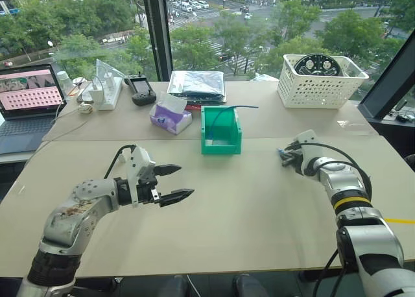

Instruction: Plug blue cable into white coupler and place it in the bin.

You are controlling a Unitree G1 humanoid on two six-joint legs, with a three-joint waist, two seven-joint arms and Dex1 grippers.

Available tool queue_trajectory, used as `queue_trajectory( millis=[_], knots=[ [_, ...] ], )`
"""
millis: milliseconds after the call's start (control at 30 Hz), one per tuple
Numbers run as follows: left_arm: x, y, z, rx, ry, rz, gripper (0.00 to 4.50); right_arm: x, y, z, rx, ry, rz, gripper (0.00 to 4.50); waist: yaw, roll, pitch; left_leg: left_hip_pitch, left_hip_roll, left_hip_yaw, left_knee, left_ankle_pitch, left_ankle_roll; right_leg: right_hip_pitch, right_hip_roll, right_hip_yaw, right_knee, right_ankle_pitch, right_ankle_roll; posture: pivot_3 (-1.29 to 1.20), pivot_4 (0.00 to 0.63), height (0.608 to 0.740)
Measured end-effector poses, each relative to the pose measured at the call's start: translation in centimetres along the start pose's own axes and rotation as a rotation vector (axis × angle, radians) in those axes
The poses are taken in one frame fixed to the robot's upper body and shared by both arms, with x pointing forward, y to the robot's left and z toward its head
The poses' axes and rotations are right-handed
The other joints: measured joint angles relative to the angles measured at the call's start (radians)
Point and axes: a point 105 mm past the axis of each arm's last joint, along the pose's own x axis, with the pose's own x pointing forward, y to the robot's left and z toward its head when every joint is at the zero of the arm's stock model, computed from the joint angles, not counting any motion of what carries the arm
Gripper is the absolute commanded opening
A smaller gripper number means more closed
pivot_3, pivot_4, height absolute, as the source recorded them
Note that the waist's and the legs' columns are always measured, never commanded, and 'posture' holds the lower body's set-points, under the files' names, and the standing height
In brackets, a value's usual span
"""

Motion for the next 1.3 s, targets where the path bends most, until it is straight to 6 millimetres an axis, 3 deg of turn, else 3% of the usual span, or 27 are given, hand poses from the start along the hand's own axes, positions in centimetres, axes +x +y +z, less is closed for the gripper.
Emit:
queue_trajectory(
  millis=[233,433,700,733,800,967,1133,1300],
  knots=[
    [0.0,-0.1,-0.4,0.032,0.030,-0.025,4.50,-3.3,6.1,3.2,-0.328,-0.065,0.437,0.07,0.003,0.001,0.001,0.001,0.000,0.000,0.000,0.000,0.000,0.000,0.000,-0.001,0.000,0.000,0.000,0.00,0.150,0.736],
    [0.5,-0.5,-2.1,0.077,0.111,-0.091,4.50,-5.4,15.0,2.7,-0.670,-0.036,0.880,0.07,0.003,0.001,0.001,0.001,0.002,0.000,0.001,0.000,0.000,0.000,0.002,-0.001,0.000,0.000,0.000,0.00,0.150,0.736],
    [1.0,-1.3,-3.7,0.163,0.191,-0.170,4.50,-5.6,18.2,1.9,-0.847,-0.046,1.067,0.07,0.009,0.001,0.001,0.000,0.002,0.000,0.001,0.000,0.000,0.000,0.001,-0.001,0.000,0.000,0.000,0.00,0.150,0.736],
    [1.1,-1.4,-4.0,0.174,0.202,-0.181,4.50,-5.4,18.6,1.9,-0.850,-0.052,1.072,0.07,0.008,0.001,0.001,0.000,0.002,0.000,0.001,0.000,0.000,-0.001,0.002,-0.001,0.000,0.000,-0.001,0.00,0.150,0.736],
    [1.1,-1.6,-4.3,0.188,0.218,-0.196,4.50,-4.9,18.6,1.8,-0.829,-0.049,1.063,1.07,0.008,0.001,0.001,0.000,0.002,0.000,0.001,0.000,-0.001,-0.001,0.002,-0.001,0.001,0.000,-0.001,0.00,0.150,0.736],
    [1.6,-1.5,-5.4,0.229,0.266,-0.220,4.50,-4.7,17.9,2.3,-0.761,-0.057,1.033,2.74,0.013,0.001,0.001,0.000,0.002,0.000,0.001,0.000,-0.001,-0.001,0.001,-0.001,0.001,0.000,-0.001,0.00,0.150,0.736],
    [5.2,-1.9,-5.1,0.225,0.195,-0.283,4.50,-6.7,15.1,4.6,-0.697,-0.117,0.880,4.42,0.036,0.001,0.001,-0.002,0.000,-0.001,0.003,0.000,0.000,0.000,0.001,-0.002,0.000,0.001,-0.001,0.00,0.150,0.736],
    [7.8,-1.9,-4.7,0.274,0.164,-0.329,4.50,-8.3,12.7,3.5,-0.637,-0.070,0.719,4.42,0.031,0.000,0.001,-0.001,0.000,0.000,0.002,0.000,0.000,-0.001,0.000,-0.002,0.000,0.001,-0.001,0.00,0.150,0.736]
  ],
)
